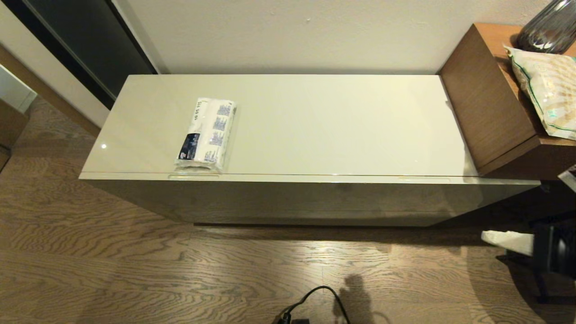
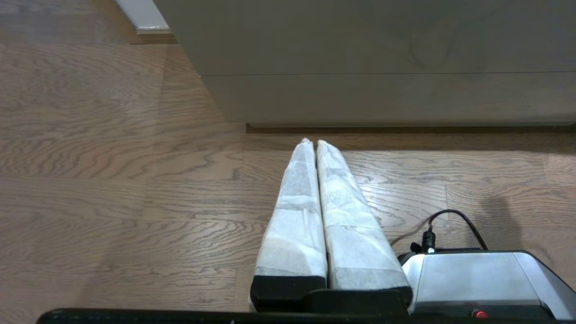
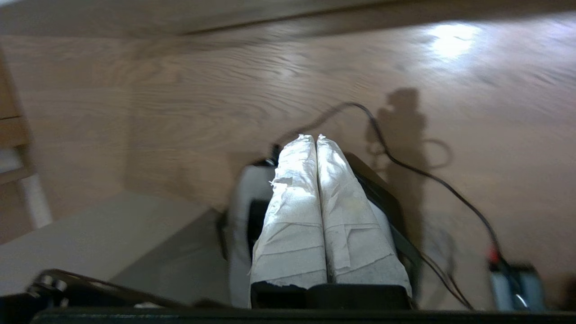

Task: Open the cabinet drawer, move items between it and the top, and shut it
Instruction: Open the drawer

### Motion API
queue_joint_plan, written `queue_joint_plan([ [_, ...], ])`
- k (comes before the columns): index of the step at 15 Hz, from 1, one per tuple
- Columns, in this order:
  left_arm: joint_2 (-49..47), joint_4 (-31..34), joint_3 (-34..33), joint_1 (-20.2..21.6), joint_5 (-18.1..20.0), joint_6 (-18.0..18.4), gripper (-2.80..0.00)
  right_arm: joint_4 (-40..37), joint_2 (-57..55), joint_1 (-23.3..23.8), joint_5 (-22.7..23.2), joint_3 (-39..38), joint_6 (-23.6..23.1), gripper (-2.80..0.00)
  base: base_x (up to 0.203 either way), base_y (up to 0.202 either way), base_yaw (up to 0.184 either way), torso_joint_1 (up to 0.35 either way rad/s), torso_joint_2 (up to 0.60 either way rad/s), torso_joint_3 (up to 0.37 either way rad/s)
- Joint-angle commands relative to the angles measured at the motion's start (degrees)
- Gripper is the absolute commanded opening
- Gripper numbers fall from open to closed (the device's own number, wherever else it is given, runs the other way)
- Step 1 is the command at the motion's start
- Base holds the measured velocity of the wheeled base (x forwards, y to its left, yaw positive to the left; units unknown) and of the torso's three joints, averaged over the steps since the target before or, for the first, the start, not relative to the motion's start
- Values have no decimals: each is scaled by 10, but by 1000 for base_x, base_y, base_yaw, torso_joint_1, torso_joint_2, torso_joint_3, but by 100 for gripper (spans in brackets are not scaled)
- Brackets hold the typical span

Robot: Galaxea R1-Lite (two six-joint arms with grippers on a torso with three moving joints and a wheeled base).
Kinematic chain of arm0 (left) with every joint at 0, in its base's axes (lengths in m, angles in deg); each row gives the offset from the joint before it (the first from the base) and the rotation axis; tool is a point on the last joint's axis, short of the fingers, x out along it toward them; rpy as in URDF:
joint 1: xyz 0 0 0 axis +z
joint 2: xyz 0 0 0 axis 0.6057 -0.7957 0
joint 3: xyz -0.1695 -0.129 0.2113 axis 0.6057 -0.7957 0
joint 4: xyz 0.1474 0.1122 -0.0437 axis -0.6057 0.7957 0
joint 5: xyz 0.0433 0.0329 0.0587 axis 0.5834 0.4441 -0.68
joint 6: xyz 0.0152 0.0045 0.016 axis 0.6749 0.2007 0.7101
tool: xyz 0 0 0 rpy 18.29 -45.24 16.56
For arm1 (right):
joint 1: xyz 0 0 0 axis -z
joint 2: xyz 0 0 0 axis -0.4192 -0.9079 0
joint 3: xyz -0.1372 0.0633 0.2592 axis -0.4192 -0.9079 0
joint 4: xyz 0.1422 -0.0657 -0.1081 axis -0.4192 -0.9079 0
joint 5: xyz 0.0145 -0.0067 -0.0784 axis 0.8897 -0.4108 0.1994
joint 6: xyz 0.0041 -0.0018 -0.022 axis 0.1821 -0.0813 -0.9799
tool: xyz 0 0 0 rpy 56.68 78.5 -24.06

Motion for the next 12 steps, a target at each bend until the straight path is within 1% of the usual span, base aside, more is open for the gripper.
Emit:
queue_joint_plan([
  [1, -1, 0, 0, 0, 0, 0, -280, 82, -141, -25, -10, 13, 6, -280, 0, 0, 0, 0, 0, 0],
  [3, -1, 0, 0, 0, 0, 0, -280, 155, -235, -32, -62, 30, 11, -280, 0, 0, 0, 0, 0, 0],
  [4, -1, 0, 0, 0, 0, 0, -280, 197, -280, -35, -99, 41, 20, -280, 0, 0, 0, 0, 0, 0],
  [5, -1, 0, 0, 0, 0, 0, -280, 242, -319, -40, -147, 56, 34, -280, 0, 0, 0, 0, 0, 0],
  [6, -1, 0, 0, 0, 0, 0, -280, 274, -345, -44, -209, 80, 46, -280, 0, 0, 0, 0, 0, 0],
  [7, -1, 0, 0, 0, 0, 0, -280, 291, -355, -46, -250, 109, 54, -280, 0, 0, 0, 0, 0, 0],
  [8, -1, 0, 0, 0, 0, 0, -280, 293, -351, -47, -268, 132, 57, -280, 0, 0, 0, 0, 0, 0],
  [9, -1, 0, 0, 0, 0, 0, -280, 279, -337, -47, -273, 143, 57, -280, 0, 0, 0, 0, 0, 0],
  [11, -1, 0, 0, 0, 0, 0, -280, 217, -303, -48, -271, 167, 59, -280, 0, 0, 0, 0, 0, 0],
  [12, -1, 0, 0, 0, 0, 0, -280, 207, -301, -48, -270, 172, 61, -280, 0, 0, 0, 0, 0, 0],
])
